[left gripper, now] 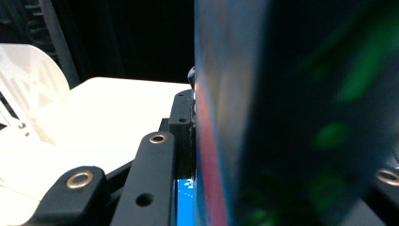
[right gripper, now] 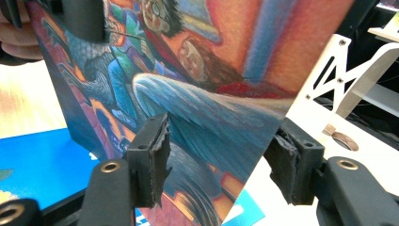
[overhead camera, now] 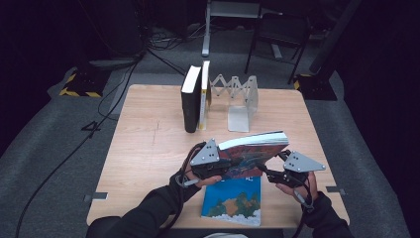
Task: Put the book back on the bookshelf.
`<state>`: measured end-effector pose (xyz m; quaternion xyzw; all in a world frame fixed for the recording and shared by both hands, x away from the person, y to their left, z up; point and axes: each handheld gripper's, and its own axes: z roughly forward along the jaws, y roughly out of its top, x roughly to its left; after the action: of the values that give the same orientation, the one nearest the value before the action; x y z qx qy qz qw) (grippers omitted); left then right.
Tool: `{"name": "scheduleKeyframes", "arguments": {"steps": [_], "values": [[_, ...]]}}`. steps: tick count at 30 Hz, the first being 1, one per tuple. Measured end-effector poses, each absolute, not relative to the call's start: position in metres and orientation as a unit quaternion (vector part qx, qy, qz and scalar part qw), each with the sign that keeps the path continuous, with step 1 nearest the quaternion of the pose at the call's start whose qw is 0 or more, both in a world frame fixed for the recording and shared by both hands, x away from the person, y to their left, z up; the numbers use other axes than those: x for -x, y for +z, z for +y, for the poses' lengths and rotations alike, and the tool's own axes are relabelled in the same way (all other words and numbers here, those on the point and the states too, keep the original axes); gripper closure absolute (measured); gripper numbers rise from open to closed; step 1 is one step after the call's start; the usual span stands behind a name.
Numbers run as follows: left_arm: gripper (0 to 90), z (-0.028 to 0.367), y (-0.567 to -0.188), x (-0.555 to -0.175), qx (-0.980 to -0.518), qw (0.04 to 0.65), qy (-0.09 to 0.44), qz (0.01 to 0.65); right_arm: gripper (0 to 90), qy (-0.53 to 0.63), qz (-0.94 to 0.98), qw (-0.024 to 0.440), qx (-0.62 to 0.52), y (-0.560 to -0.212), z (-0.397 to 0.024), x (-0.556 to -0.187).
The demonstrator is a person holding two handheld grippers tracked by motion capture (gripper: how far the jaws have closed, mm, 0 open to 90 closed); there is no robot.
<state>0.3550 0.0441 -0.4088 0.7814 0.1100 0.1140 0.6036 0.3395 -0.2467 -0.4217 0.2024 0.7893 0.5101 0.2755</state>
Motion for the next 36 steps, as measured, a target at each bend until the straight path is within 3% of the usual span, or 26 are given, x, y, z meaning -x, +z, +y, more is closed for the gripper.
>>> {"name": "scheduleKeyframes", "arguments": {"steps": [13,23,36], "values": [[73.8,0.036,-0.393,-0.381,-0.768,0.603,0.143,0.162,34.2,0.488,0.795,0.277,-0.229,-0.427,-0.264,-0.343],[73.9,0.037,-0.394,-0.399,-0.755,0.609,0.152,0.188,32.9,0.454,0.809,0.265,-0.264,-0.442,-0.29,-0.344],[73.8,0.04,-0.388,-0.413,-0.744,0.607,0.178,0.216,31.4,0.408,0.836,0.24,-0.278,-0.465,-0.29,-0.35]]}}
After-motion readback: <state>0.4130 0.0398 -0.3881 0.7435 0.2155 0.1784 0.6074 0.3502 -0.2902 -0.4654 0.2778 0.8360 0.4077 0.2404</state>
